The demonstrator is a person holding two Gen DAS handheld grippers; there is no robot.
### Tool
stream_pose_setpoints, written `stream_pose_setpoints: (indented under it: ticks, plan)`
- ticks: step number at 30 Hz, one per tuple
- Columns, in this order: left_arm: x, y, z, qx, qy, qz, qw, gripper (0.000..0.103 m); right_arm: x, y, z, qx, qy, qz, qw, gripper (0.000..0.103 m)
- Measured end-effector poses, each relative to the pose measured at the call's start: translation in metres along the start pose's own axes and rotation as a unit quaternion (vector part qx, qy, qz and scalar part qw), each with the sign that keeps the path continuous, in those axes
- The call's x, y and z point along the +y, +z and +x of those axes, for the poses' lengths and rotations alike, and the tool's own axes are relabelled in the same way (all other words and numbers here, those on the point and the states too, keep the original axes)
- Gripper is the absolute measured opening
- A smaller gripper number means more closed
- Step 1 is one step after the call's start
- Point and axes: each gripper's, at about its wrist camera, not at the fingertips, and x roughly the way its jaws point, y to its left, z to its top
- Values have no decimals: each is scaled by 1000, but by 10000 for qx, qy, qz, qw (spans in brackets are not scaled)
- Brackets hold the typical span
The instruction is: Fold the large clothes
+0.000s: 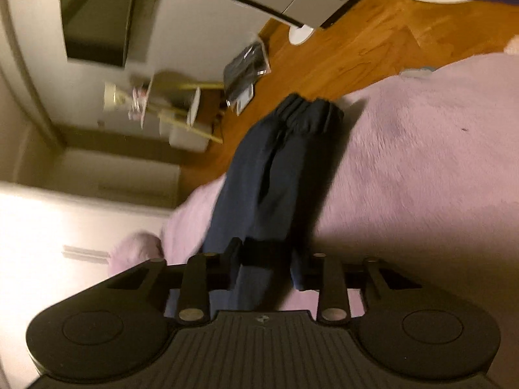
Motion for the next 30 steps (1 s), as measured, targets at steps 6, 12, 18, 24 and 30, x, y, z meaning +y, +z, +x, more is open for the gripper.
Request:
stream_pose_setpoints:
  ticks: [6, 12, 18, 24, 30]
  plan:
    - [19, 0, 12, 224, -33, -149, 9996, 103, 41, 2, 9, -98, -592, -993, 9932, 12]
    - [44, 17, -12, -116, -309, -590, 9977, 103, 187, -115, -19, -171, 108, -4609, 8872, 12]
    - [58, 34, -35, -504, -1049, -862, 9895, 103, 209, -330, -5, 1178, 813, -7061, 6935, 33]
    - [62, 47, -30, -411, -1582, -949, 9820, 103, 154, -432, 31, 2127, 108, -7892, 5761, 83]
    - [32, 63, -2, -335, -2273, -988, 9682, 103, 182, -355, -9, 2233, 736, -6933, 6812, 83]
